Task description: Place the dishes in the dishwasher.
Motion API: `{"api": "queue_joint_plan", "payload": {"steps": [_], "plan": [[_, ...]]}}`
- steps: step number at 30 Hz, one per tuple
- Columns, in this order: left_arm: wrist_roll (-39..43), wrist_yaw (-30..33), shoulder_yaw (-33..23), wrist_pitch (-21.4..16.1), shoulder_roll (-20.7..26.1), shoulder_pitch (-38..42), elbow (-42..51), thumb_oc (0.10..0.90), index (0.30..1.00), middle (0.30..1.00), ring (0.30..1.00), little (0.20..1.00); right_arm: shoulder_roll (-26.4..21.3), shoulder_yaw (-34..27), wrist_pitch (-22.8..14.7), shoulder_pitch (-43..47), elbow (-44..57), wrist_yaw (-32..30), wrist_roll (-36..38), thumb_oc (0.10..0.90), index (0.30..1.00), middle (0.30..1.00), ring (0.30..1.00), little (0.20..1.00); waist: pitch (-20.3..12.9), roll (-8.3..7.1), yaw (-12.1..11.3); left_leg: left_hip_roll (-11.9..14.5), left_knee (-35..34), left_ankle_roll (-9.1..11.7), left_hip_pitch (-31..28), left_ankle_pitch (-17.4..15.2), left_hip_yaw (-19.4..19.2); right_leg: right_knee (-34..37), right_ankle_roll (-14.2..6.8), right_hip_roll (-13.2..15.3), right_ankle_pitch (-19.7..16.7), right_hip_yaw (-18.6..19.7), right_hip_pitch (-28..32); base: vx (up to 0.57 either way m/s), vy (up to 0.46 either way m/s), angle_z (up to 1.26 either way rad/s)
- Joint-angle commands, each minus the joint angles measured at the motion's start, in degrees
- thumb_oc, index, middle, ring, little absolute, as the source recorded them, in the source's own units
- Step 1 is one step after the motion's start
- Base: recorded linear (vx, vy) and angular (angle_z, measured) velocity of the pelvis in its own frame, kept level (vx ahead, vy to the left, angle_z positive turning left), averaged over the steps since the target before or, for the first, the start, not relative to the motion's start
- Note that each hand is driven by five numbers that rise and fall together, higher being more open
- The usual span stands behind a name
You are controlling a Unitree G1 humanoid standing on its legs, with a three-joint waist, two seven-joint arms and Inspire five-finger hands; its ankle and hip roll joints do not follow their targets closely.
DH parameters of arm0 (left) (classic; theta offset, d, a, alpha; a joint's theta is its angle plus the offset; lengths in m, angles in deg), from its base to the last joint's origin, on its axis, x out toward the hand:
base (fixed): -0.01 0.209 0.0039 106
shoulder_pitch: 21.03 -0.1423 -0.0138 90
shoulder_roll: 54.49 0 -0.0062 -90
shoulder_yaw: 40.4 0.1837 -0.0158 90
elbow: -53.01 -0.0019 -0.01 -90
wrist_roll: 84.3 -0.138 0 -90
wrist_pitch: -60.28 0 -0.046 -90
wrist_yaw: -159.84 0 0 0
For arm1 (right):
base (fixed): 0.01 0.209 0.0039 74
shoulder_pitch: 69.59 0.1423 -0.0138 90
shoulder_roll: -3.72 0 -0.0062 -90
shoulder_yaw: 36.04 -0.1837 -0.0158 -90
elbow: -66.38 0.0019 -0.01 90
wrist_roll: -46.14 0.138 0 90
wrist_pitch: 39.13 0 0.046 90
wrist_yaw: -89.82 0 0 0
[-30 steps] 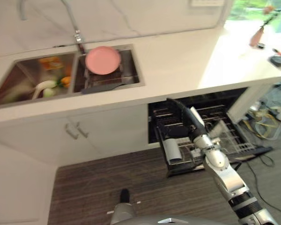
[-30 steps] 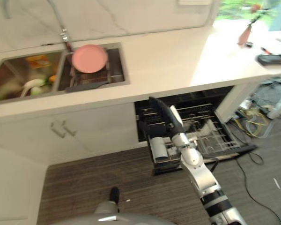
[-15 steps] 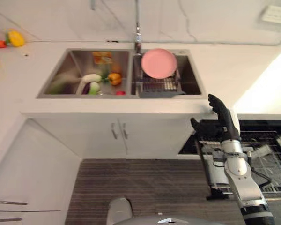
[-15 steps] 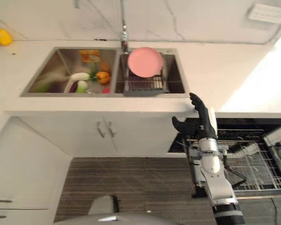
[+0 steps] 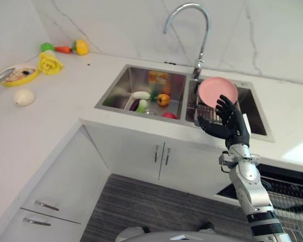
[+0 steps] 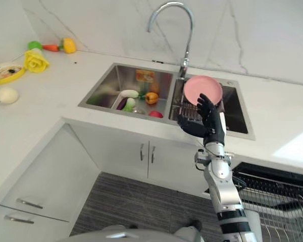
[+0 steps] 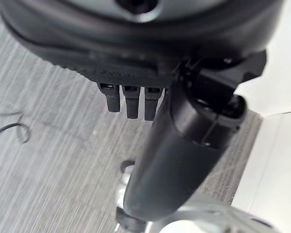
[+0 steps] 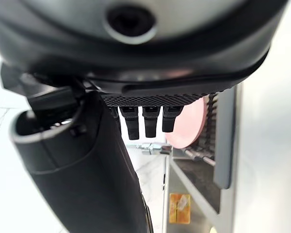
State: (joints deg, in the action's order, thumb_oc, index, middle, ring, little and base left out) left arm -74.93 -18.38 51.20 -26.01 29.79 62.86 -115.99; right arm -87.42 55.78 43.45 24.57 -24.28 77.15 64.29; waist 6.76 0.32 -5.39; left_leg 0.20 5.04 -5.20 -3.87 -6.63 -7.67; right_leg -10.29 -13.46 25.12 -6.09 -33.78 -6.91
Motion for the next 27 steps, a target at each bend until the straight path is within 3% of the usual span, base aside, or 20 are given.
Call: {"api": "queue_joint_plan", "payload": {"steps": [1,2,3,4,6,9,10,11,12,14,15,16,17,20,21,27], "plan": [[-1.0,0.0,2.1,-2.5,-0.2,1.4,2.5,0.800,0.900,0.900,0.900,0.900,-1.3,-4.5,-7.3,8.8,4.2,-1.7,0.5,0.800,0.900,0.900,0.900,0.900,-2.8,-0.48,-1.4,6.2,-0.5,7.6,-4.4,-3.8,-1.9,0.7,-1.1,-0.7,-3.3,0.0,1.5,0.22,-0.124,0.23],[-14.9,-3.4,2.0,-3.2,9.4,-4.9,-3.0,0.800,0.900,0.900,0.900,0.900,-2.7,-4.7,-5.5,11.8,-9.4,-7.9,-5.0,0.800,0.900,0.900,0.900,0.900,-3.2,-1.63,-4.7,6.1,0.6,8.7,-3.7,-4.1,0.0,1.7,-0.6,-1.8,-0.4,-2.1,2.7,0.34,-0.265,0.15],[-6.6,8.9,12.2,5.3,-10.6,24.5,-3.3,0.800,0.900,0.900,0.900,0.900,0.9,4.7,-4.4,14.9,2.1,-3.6,-5.6,0.800,0.900,0.900,0.900,0.900,-4.7,-4.13,0.3,6.5,1.2,9.1,-3.6,-3.8,-0.9,1.7,0.8,-3.4,0.3,-1.0,2.1,0.33,-0.301,0.41],[-4.6,4.3,5.6,2.9,-2.4,11.8,-1.3,0.800,0.900,0.900,0.900,0.900,-3.0,0.8,-4.6,12.0,5.1,-1.8,-3.1,0.800,0.900,0.900,0.900,0.900,-4.4,-3.01,-0.8,8.0,2.5,9.5,-3.8,-5.4,-0.3,1.9,0.6,-5.0,2.5,-0.5,2.9,0.26,-0.243,0.78],[1.3,0.5,-1.2,-1.4,0.8,1.9,1.7,0.800,0.900,0.900,0.900,0.900,-4.7,-2.2,-5.6,9.6,5.7,0.7,-1.4,0.800,0.900,0.900,0.900,0.900,-4.3,-1.54,-2.0,9.7,7.2,10.7,-1.5,-3.7,-0.2,3.3,2.1,-7.6,4.1,-0.3,3.9,0.14,-0.153,0.37],[3.8,-2.1,-2.2,-1.9,2.4,-0.1,0.9,0.800,0.900,0.900,0.900,0.900,-4.3,-0.2,-6.8,10.5,5.3,0.2,-0.1,0.800,0.900,0.900,0.900,0.900,-3.7,-0.53,-1.4,12.4,20.7,13.6,4.8,0.1,0.2,6.5,5.2,-11.8,6.7,1.7,5.7,0.10,-0.169,-0.41],[3.7,-1.3,-3.7,-1.7,3.4,0.0,-0.7,0.800,0.900,0.900,0.900,0.900,-5.2,0.9,-6.5,10.9,5.7,1.0,-1.0,0.800,0.900,0.900,0.900,0.900,-3.0,-0.55,-1.5,13.5,25.6,15.0,7.9,3.0,0.2,8.5,7.1,-13.5,8.4,1.8,7.8,0.06,-0.115,-0.44],[3.7,-1.3,-3.7,-1.8,3.4,0.1,-0.8,0.800,0.900,0.900,0.900,0.900,-5.2,1.0,-6.5,10.9,5.7,1.0,-1.0,0.800,0.900,0.900,0.900,0.900,-3.0,-0.49,-1.4,13.6,25.7,15.0,8.1,3.0,0.3,8.6,7.2,-13.7,8.4,1.8,7.8,0.15,-0.024,-0.47],[3.8,-1.0,-5.0,-1.8,3.2,0.0,-1.7,0.800,0.900,0.900,0.900,0.900,-6.1,1.4,-6.3,10.5,5.6,1.2,-1.8,0.800,0.900,0.900,0.900,0.900,-3.2,-0.82,-1.5,14.1,19.6,14.6,8.1,1.7,-0.2,10.4,7.2,-14.7,9.1,1.7,9.4,0.11,0.042,-0.43],[3.2,-1.0,-5.0,-2.0,2.9,-0.1,-2.0,0.800,0.900,0.900,0.900,0.900,-6.3,1.2,-6.2,10.3,5.5,1.2,-2.2,0.800,0.900,0.900,0.900,0.900,-3.3,-1.22,-1.6,14.4,14.8,14.3,7.9,0.9,-0.2,11.0,6.9,-14.6,9.1,2.2,10.1,0.13,0.104,-0.21],[2.6,-0.9,-4.6,-2.1,2.7,-0.1,-2.1,0.800,0.900,0.900,0.900,0.900,-6.4,1.1,-6.2,10.2,5.5,1.1,-2.8,0.800,0.900,0.900,0.900,0.900,-3.5,-1.26,-1.6,15.0,9.5,14.2,7.6,1.3,-0.3,11.3,6.5,-14.5,9.1,2.4,10.4,0.13,0.164,0.03],[1.9,-0.7,-3.8,-2.3,2.2,-0.3,-1.7,0.800,0.900,0.900,0.900,0.900,-6.6,0.9,-6.3,9.9,5.5,0.4,-4.3,0.800,0.900,0.900,0.900,0.900,-3.6,-1.04,-1.7,15.5,3.5,14.4,7.1,3.7,-0.4,11.7,5.9,-14.6,9.2,2.8,11.0,0.12,0.177,0.00],[1.4,-0.7,-3.3,-2.5,1.8,-0.5,-2.1,0.800,0.900,0.900,0.900,0.900,-6.7,0.7,-5.8,10.0,4.9,0.4,-4.8,0.800,0.900,0.900,0.900,0.900,-3.8,-0.62,-1.3,15.7,1.1,14.1,6.0,3.9,-1.0,10.7,5.9,-14.7,9.7,3.1,10.8,0.10,0.172,-0.03],[-0.3,-0.3,-1.7,-2.2,1.1,-0.2,-1.7,0.800,0.900,0.900,0.900,0.900,-6.3,-0.3,-5.4,7.8,5.2,0.4,-6.7,0.800,0.900,0.900,0.900,0.900,-4.8,0.14,-0.1,14.8,-2.6,14.2,4.1,5.4,-1.4,10.3,5.2,-14.0,8.7,2.6,11.3,0.11,0.203,-0.06],[-1.9,-0.4,-0.1,-2.3,0.0,-0.3,-0.6,0.800,0.900,0.900,0.900,0.900,-6.5,-1.0,-4.7,6.9,6.1,0.9,-8.4,0.800,0.900,0.900,0.900,0.900,-5.4,0.19,0.3,13.0,-4.8,13.4,2.0,5.1,-2.8,9.7,4.3,-12.5,7.8,2.5,11.4,0.12,0.226,-0.02],[-2.6,-0.4,4.8,-2.5,-2.4,-0.1,2.9,0.800,0.900,0.900,0.900,0.900,-6.7,-1.5,-3.2,7.0,5.7,0.9,-11.7,0.800,0.900,0.900,0.900,0.900,-5.5,0.16,-0.2,8.5,-7.6,10.1,0.0,5.0,-5.4,7.8,2.6,-7.7,4.5,2.5,9.7,0.00,0.213,-0.05]]}}
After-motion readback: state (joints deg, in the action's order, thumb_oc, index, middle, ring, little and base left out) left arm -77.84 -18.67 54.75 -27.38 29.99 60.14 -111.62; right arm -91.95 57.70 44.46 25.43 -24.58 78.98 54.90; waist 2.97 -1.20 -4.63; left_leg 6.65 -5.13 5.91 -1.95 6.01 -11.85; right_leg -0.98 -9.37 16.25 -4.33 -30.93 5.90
